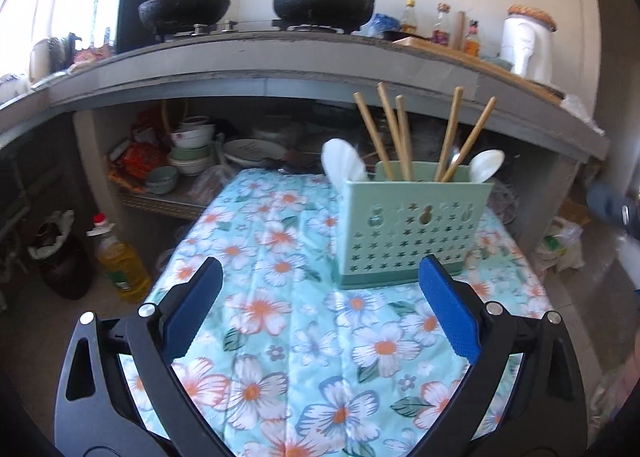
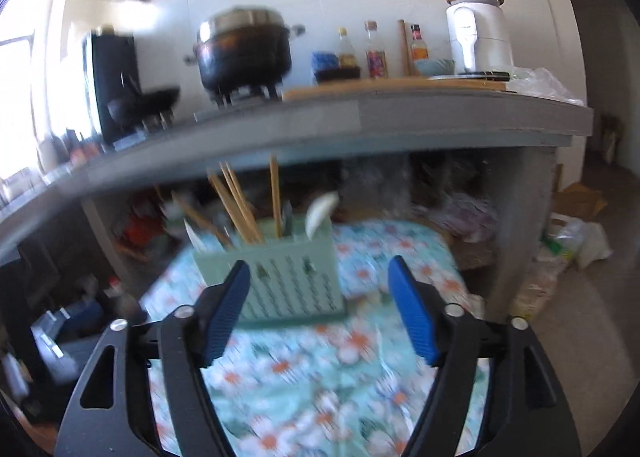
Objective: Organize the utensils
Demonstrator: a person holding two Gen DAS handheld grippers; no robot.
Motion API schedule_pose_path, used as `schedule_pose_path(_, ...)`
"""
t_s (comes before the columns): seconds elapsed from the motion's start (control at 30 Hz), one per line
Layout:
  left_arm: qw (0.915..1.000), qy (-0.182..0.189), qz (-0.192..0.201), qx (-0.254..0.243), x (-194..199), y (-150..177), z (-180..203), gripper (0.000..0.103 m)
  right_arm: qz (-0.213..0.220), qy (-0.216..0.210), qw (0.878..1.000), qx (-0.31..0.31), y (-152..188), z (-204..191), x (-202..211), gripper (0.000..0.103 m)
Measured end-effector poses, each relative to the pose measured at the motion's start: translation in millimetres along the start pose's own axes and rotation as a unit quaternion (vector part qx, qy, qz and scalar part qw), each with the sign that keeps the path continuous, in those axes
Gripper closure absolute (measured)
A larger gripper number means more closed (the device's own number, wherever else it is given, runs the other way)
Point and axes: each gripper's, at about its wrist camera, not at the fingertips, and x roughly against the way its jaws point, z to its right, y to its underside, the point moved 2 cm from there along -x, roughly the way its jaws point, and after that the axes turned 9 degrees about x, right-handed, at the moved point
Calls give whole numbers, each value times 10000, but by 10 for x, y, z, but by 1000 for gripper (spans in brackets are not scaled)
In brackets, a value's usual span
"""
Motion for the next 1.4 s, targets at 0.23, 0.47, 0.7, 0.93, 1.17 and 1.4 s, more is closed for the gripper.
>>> schedule_pose_path(0.23,9964,-716,-259,-378,-54,52,28,9,-759,786,9933,387,431,-180,-129,12)
schedule_pose_path(0.47,9918,-1213,-135,-371,-28,25,-22,9,-957,1133,9883,352,520,-109,-133,8)
schedule_pose_path(0.7,9899,-1364,-183,-328,-61,18,-67,9,-969,1246,9873,190,491,-10,-141,8)
schedule_pose_path(0.93,9895,-1379,-309,-291,-93,31,-83,9,-1012,1237,9870,175,497,-15,-165,8)
schedule_pose_path(1.17,9890,-1416,-317,-274,-95,43,-96,9,-1007,1224,9872,199,491,-31,-159,8)
schedule_pose_path(1.4,9891,-1411,-349,-245,-100,29,-107,9,-987,1227,9873,197,484,-31,-150,8)
